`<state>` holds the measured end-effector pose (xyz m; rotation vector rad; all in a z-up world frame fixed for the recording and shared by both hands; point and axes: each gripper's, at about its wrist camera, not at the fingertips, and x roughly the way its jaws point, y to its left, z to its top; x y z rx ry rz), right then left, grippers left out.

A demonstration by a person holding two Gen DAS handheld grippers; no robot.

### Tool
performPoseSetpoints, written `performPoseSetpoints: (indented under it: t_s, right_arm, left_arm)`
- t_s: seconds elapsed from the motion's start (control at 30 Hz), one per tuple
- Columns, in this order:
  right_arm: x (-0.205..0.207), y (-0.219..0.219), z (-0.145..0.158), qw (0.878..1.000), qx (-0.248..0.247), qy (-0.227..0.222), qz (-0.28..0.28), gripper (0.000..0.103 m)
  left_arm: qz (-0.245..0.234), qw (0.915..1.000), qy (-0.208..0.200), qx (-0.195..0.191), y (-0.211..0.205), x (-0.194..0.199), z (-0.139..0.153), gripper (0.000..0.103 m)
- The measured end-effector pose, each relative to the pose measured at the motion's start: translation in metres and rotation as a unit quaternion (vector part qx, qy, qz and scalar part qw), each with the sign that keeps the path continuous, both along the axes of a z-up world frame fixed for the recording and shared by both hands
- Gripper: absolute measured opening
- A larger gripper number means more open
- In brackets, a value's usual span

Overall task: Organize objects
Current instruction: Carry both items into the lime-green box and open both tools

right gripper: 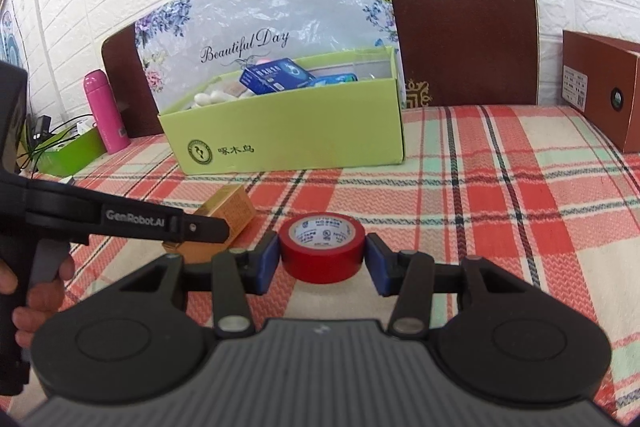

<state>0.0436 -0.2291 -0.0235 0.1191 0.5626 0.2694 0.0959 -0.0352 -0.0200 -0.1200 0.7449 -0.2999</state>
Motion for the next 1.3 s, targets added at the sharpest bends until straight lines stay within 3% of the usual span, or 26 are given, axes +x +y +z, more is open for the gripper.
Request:
performPoseSetpoints:
  t_s: [0.3, 0.6, 0.93, 0.97, 1.0, 1.03, 1.17, 1.3]
  right_arm:
    - [0.022, 0.004, 0.037, 0.998, -0.019, -0.059, 0.017, 0.046]
    - [0.079, 0.023, 0.077, 0.99, -0.048, -0.127, 0.028, 0.046]
    - [0.169, 0.051, 0.064, 0.981, -0.09, -0.168, 0.03, 0.049]
    - [0.176, 0.052, 0.058, 0.98, -0.097, -0.17, 0.028, 0.057]
    - [0.181, 0.053, 0.054, 0.981, -0.108, -0.161, 0.024, 0.082]
    - [0.181, 0.054, 0.049, 0.981, -0.116, -0.154, 0.016, 0.094]
    - [0.151, 0.045, 0.029, 0.981, -0.1, -0.167, 0.017, 0.103]
    - [0.134, 0.038, 0.014, 0.99, -0.077, -0.12, 0.007, 0.103]
  left_arm:
    - [-0.022, 0.9972, -0.069, -0.018, 0.003, 0.005, 0.056, 0.025]
    - [0.014, 0.9939, -0.108, -0.017, 0.023, 0.05, 0.096, 0.025]
    - [0.023, 0.9927, -0.118, 0.008, 0.032, 0.115, 0.1, 0.025]
    - [0.026, 0.9914, -0.127, 0.016, 0.032, 0.119, 0.096, 0.028]
    - [0.032, 0.9901, -0.134, 0.028, 0.032, 0.121, 0.092, 0.055]
    - [0.043, 0.9893, -0.134, 0.04, 0.032, 0.121, 0.087, 0.085]
    - [0.061, 0.9842, -0.162, 0.037, 0.044, 0.097, 0.072, 0.09]
    - [0.061, 0.9886, -0.135, 0.025, 0.047, 0.085, 0.063, 0.09]
